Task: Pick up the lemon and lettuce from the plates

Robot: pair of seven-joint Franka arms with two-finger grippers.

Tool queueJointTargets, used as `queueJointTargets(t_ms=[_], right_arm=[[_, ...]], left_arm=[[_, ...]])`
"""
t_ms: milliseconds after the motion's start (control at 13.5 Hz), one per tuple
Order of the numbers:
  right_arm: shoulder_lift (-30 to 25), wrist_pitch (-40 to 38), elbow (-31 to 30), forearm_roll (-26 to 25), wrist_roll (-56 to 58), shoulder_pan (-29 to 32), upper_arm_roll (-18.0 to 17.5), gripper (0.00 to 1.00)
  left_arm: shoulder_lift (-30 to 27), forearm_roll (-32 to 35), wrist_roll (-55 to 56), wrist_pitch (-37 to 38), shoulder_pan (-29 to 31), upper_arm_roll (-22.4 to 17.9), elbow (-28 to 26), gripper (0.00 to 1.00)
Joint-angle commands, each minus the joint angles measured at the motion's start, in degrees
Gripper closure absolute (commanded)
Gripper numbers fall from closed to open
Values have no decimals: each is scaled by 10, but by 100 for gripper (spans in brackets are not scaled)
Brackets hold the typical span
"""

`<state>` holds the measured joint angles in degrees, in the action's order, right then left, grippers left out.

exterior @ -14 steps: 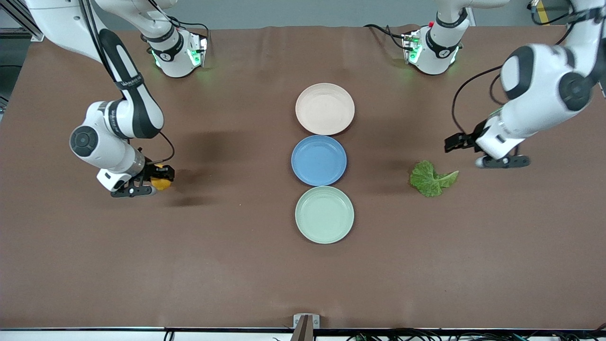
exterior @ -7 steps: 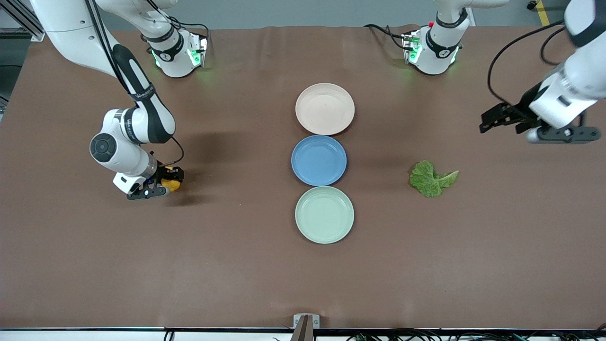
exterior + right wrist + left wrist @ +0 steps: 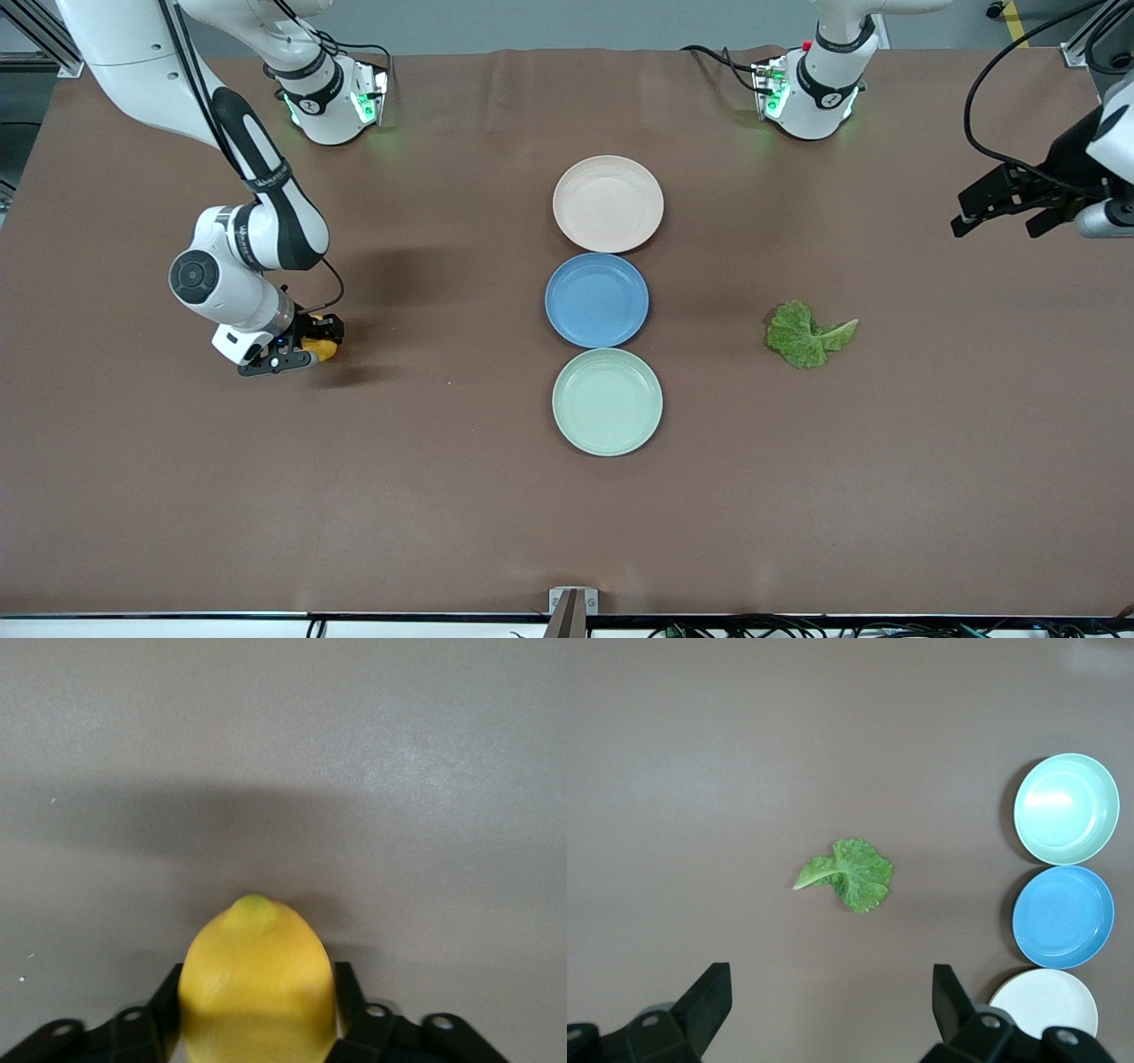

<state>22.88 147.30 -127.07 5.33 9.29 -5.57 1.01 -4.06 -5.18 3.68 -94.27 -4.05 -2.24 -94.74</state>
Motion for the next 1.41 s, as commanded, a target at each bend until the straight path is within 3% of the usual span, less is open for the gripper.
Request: queueJointTargets(t_ms=[0,148,296,667,1037,1333], right_arm=[[-3,-9,12,11,11,5,-3,0],[-6,-82,53,10,12,5,-2,0],[-9,-213,132,9,12,13,0,0],[-16,-426,286,-8,13,63,5,0],[-63,-517,354,-65,-36,75,10,0],[-57,-573,453,-66,-37,91,10,0]], left_arm=[[13,12,-1,15,4,3,31,0],[26,11,-1,31,4,3,47,0],[48,12,-1,64,4,3,87,0],[53,11,-1,70,4,4,92,0],[53,12,0,70,4,3,92,0],[53,12,-1,70,4,3,92,0]])
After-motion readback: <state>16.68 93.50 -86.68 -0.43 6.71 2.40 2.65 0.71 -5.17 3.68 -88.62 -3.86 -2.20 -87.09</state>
